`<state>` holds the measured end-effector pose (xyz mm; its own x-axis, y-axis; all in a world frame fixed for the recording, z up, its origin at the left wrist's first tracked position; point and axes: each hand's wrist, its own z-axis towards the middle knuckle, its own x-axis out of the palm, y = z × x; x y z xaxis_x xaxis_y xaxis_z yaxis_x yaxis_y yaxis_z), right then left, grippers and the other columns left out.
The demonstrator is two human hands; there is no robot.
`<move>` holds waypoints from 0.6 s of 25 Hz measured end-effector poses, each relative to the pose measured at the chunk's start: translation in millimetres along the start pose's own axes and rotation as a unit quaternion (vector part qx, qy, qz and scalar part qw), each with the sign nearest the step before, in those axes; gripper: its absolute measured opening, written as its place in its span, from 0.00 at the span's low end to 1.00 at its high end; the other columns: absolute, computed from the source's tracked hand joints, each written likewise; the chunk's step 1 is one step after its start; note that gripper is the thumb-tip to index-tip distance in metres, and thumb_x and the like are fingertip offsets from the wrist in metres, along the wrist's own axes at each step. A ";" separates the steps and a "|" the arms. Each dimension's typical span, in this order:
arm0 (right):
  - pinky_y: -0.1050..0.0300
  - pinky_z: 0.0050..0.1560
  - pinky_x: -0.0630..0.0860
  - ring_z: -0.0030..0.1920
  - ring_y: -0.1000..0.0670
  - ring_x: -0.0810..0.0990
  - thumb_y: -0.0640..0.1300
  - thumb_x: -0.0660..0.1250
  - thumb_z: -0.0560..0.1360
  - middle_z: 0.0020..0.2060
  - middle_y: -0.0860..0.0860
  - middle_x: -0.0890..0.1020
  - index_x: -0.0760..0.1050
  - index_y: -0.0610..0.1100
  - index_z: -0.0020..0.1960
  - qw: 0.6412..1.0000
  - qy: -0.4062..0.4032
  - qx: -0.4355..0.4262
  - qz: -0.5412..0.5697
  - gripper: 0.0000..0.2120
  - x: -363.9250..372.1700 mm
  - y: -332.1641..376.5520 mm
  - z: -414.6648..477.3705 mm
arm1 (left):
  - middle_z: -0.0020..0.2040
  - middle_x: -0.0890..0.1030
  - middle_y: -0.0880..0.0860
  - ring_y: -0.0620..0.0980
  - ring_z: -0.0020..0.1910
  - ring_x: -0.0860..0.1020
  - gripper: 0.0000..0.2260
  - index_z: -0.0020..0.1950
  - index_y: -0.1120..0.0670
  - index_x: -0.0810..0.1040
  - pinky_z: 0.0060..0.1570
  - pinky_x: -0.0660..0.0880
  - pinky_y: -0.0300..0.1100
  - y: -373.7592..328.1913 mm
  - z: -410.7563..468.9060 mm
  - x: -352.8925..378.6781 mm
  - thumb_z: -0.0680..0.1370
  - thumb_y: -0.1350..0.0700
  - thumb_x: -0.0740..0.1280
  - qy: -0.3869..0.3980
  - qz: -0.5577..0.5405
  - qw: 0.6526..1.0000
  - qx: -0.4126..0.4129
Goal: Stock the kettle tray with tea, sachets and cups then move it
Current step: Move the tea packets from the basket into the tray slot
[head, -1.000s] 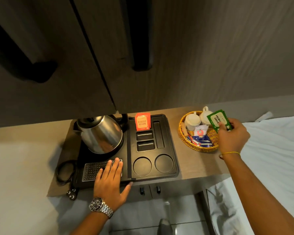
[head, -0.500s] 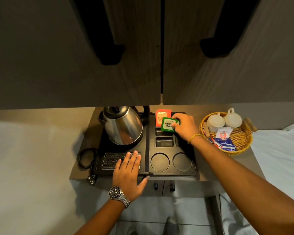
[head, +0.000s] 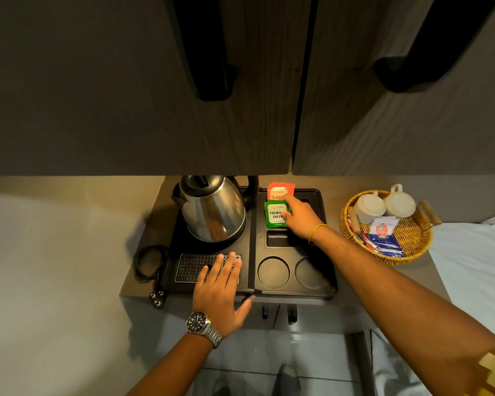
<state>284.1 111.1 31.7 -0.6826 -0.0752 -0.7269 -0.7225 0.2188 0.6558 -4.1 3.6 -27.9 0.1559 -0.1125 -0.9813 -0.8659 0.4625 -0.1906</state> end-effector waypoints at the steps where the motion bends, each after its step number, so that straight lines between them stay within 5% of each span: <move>1: 0.45 0.64 0.78 0.65 0.38 0.79 0.39 0.64 0.81 0.67 0.39 0.79 0.69 0.43 0.70 1.000 -0.002 -0.003 0.005 0.18 2.1 -0.9 -1.4 | 0.83 0.64 0.50 0.53 0.82 0.63 0.41 0.83 0.49 0.62 0.75 0.65 0.59 -0.5 -0.1 -0.4 0.76 0.28 0.60 -0.001 0.001 1.000 0.001; 10: 0.40 0.64 0.74 0.65 0.40 0.71 0.51 0.69 0.76 0.66 0.43 0.70 0.63 0.47 0.76 0.992 -0.077 -0.005 -0.104 0.31 -2.2 3.3 -19.1 | 0.82 0.66 0.53 0.56 0.80 0.65 0.41 0.82 0.52 0.65 0.73 0.70 0.63 -1.9 -1.0 -3.6 0.74 0.31 0.64 -0.016 0.025 0.999 0.016; 15: 0.43 0.66 0.74 0.65 0.40 0.73 0.50 0.68 0.77 0.66 0.43 0.72 0.68 0.46 0.71 0.981 -0.186 -0.015 -0.057 0.25 -62.5 -34.0 -46.0 | 0.81 0.68 0.54 0.57 0.79 0.68 0.40 0.80 0.54 0.68 0.72 0.71 0.64 -5.1 -0.8 -8.1 0.74 0.32 0.65 -0.021 0.035 0.999 0.018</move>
<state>346.3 63.6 64.2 -0.5137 0.2639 -0.8164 -0.7985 0.2012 0.5674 -1.3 1.5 -19.0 0.1170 -0.0423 -0.9922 -0.8580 0.4988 -0.1225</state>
